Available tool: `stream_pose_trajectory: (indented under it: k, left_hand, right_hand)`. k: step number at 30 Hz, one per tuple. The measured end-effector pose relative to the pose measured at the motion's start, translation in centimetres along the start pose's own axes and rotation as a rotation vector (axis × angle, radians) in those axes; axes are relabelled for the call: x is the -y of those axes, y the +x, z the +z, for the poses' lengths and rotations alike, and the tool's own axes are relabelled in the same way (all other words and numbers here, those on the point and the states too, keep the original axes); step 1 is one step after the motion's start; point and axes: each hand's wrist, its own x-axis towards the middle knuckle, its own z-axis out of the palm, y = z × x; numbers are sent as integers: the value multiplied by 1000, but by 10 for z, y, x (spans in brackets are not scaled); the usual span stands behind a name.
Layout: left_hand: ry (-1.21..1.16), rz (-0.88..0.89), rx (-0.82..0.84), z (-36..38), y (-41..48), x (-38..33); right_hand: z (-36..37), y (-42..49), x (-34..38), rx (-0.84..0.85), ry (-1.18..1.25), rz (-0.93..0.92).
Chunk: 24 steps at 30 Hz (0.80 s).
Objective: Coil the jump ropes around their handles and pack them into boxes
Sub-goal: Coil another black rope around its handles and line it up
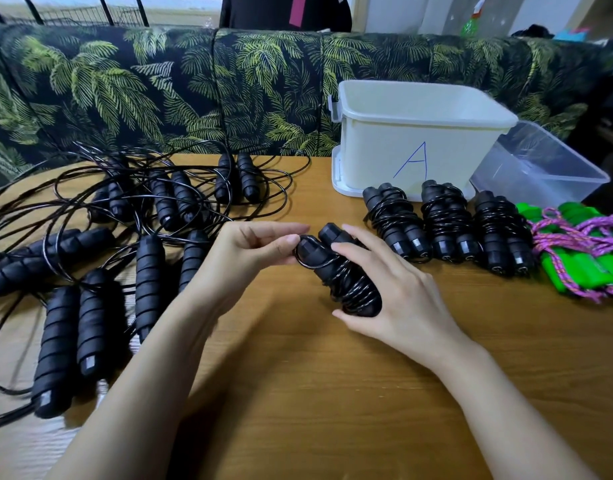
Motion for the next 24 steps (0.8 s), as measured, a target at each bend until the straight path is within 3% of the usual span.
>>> stream_pose_trajectory:
  k: [9, 12, 15, 20, 24]
  left_hand:
    - [-362, -202, 84, 9, -1, -1]
    - [-62, -23, -63, 13, 0, 6]
    - [226, 138, -56, 14, -1, 9]
    - [339, 159, 120, 17, -3, -1]
    - [330, 150, 56, 19, -9, -3]
  right_hand:
    - [1, -1, 11, -59, 80, 7]
    - [2, 0, 9, -49, 0, 52]
    - [3, 0, 10, -48, -77, 80]
    - [2, 0, 11, -28, -134, 75]
    - [4, -1, 14, -32, -181, 85]
